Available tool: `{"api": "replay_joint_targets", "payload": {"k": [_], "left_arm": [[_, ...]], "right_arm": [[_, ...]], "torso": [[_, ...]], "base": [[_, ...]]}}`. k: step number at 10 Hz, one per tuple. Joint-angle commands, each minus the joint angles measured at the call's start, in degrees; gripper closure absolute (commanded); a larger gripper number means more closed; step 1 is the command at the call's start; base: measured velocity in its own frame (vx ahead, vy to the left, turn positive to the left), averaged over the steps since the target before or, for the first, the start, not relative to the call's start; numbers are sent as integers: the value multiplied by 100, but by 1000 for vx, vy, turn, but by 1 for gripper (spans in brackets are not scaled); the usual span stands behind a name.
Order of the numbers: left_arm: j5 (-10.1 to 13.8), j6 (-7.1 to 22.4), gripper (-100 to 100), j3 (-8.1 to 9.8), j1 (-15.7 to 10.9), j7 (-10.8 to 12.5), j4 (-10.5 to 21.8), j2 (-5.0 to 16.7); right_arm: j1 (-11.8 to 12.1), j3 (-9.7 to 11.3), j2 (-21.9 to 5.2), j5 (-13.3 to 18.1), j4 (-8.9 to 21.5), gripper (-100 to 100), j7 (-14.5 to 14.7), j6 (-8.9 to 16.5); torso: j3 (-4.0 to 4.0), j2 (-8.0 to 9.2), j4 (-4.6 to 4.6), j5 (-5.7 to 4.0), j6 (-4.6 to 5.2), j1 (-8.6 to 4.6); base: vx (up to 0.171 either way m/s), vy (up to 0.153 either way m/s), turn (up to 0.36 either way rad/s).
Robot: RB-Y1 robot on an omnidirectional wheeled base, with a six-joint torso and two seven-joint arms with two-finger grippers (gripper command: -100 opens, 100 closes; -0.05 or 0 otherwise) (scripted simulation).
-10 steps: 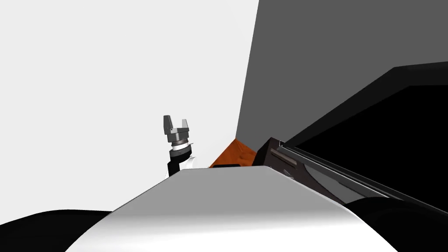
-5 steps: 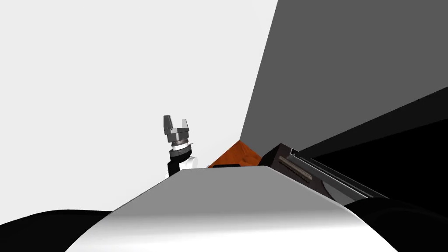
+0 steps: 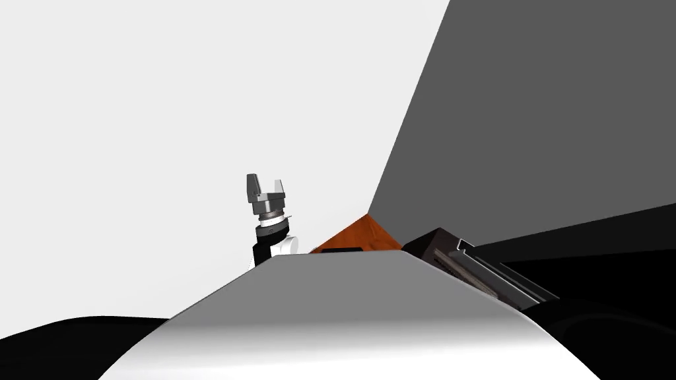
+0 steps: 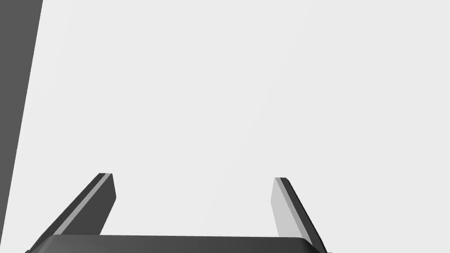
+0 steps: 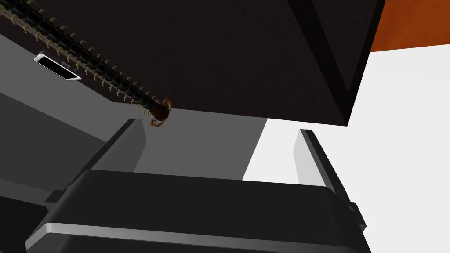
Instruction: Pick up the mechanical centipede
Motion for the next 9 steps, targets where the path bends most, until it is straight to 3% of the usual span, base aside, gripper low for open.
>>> {"api": "replay_joint_targets", "payload": {"k": [1, 6, 8, 9], "left_arm": [[0, 0, 0, 0, 0, 0, 0, 0], [0, 0, 0, 1, 1, 0, 0, 1], [0, 0, 0, 1, 1, 0, 0, 1], [0, 0, 0, 2, 1, 0, 0, 1]], "right_arm": [[73, 7, -138, -67, 12, -100, 157, 158], [344, 116, -512, -337, 902, -100, 1026, 600], [390, 186, -628, -436, 1178, -100, 1252, 742], [390, 186, -628, -436, 1178, -100, 1252, 742]], "torso": [[0, 0, 0, 0, 0, 0], [-7, -13, -2, -7, 0, -32], [-8, -15, -3, -8, 1, -36], [-8, -13, -3, -7, 3, -33]], "base": [[7, -43, 248], [21, -97, 383], [18, -130, 276], [1, -76, 72]]}}
